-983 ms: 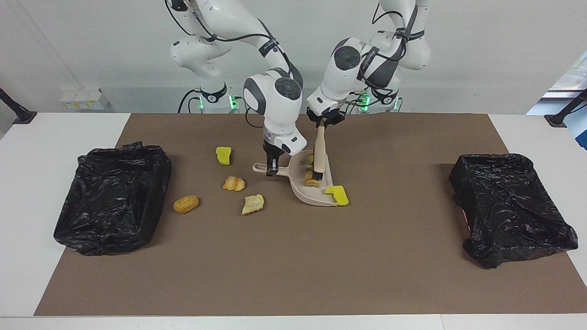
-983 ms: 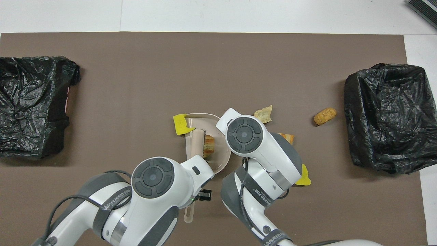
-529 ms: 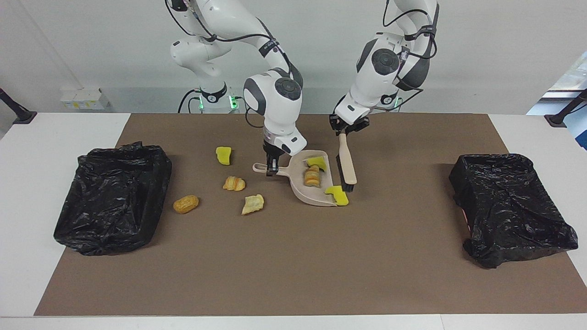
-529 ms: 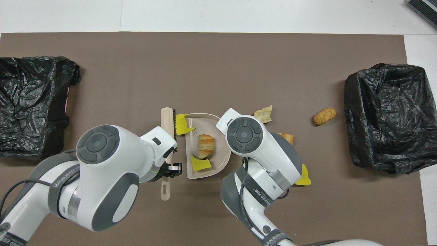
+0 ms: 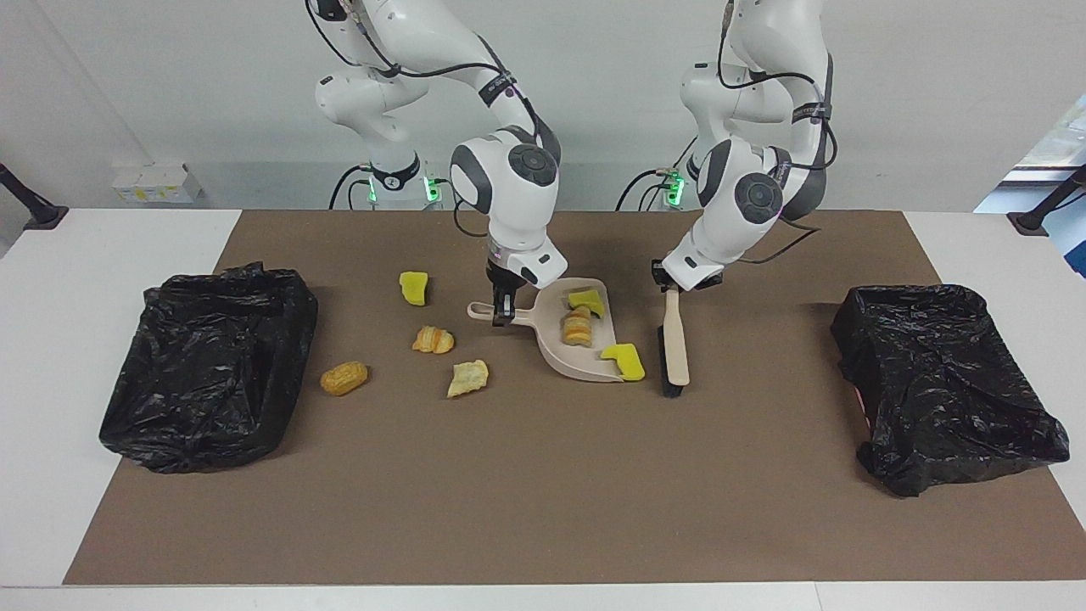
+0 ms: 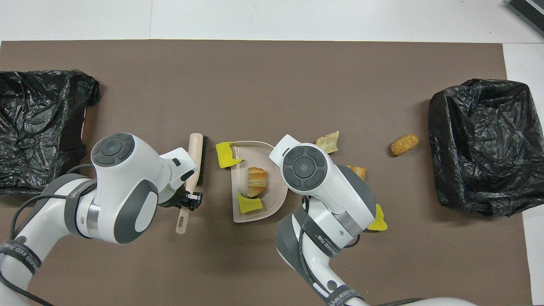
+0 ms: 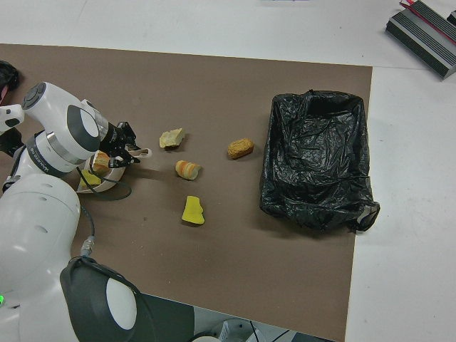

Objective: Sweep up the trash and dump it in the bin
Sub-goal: 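Brush the debris into the dustpan with the left gripper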

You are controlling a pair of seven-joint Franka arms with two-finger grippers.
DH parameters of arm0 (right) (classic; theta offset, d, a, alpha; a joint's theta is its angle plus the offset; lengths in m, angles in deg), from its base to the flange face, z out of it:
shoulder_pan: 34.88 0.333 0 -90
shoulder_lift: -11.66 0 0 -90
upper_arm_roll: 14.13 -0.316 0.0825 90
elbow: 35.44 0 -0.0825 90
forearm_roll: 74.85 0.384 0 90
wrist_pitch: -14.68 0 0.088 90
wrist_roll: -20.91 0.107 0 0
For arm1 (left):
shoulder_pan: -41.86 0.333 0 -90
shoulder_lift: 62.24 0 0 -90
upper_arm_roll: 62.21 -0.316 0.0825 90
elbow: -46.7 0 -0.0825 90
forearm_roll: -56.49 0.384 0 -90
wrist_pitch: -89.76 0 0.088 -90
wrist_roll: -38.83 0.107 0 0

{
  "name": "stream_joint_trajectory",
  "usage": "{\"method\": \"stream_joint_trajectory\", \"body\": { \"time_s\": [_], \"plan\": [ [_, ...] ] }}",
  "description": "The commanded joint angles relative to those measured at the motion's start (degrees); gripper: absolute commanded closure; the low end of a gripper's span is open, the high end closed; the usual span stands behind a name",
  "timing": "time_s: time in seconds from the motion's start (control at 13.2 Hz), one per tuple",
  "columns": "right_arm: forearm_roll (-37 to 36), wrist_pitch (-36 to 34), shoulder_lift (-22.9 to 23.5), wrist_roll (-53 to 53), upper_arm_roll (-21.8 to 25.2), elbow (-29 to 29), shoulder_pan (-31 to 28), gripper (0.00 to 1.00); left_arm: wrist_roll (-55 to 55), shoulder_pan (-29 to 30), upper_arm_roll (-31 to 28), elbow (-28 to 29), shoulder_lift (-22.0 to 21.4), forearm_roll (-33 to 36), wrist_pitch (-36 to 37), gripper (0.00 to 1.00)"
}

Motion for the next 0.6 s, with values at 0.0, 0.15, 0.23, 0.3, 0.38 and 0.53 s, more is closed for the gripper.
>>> {"method": "stream_joint_trajectory", "body": {
  "time_s": [0.0,0.15,0.23,0.3,0.38,0.53],
  "plan": [
    [-0.83,1.03,0.2,-0.97,-0.33,0.71,-0.4,1.0,0.66,-3.29,0.55,2.65,-1.81,0.58,-1.41,1.0],
    [-0.83,1.12,0.2,-0.88,-0.33,0.71,-0.49,1.0,-0.12,-6.72,0.64,2.58,-1.81,-0.64,-1.59,1.0],
    [-0.83,1.21,0.2,-0.88,-0.33,0.8,-0.49,1.0,-0.22,-8.91,0.64,2.4,-1.99,-2.13,-1.41,1.0],
    [-0.83,1.38,0.2,-0.88,-0.33,0.71,-0.66,1.0,-0.3,-10.15,0.73,2.14,-2.08,-2.84,-0.71,1.0],
    [-0.74,1.29,0.2,-0.88,-0.33,0.71,-0.67,1.0,-0.57,-10.77,0.73,1.09,-1.82,-2.94,-0.45,1.0],
    [-0.74,1.38,0.28,-0.88,-0.33,0.8,-0.75,1.0,-2.06,-10.69,0.64,-1.98,-1.46,-2.94,2.44,1.0]
  ]
}}
